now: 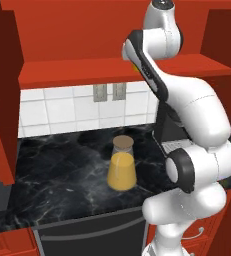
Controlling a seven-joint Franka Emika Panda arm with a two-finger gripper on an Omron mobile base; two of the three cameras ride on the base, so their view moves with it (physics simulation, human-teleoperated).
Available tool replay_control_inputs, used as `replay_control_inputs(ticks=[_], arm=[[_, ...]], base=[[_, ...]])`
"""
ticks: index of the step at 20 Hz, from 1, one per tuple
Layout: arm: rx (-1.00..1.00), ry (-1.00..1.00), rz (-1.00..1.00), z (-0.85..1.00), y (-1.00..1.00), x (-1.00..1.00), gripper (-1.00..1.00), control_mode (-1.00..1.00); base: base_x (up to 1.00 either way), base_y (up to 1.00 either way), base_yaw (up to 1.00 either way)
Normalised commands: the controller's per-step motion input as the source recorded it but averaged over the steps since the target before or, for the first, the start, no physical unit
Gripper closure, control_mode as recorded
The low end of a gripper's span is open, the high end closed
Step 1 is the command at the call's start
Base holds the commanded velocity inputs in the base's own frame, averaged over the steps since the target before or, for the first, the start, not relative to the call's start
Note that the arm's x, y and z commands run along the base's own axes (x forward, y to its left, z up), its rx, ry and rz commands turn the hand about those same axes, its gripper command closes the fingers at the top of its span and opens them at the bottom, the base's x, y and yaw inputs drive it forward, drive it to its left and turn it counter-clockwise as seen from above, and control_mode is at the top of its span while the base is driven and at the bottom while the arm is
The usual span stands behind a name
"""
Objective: There is a tray on the dining counter. Grab the cup, mug, and pitcher and place them on the tray. The pitcher may be placed next to the tray if it cannot fit the tray.
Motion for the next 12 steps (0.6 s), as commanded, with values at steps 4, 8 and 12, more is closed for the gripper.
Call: replay_control_inputs(ticks=[4, 8, 12], arm=[[0.00, -0.02, 0.00, -0.03, 0.00, -1.00, 1.00, -1.00], [0.00, 0.00, 0.00, -0.01, 0.00, -1.00, 1.00, -1.00], [0.00, 0.02, 0.00, -0.09, 0.00, -1.00, 1.00, -1.00]], base=[[0.00, 0.00, 0.00], [0.00, 0.00, 0.00], [0.00, 0.00, 0.00]])
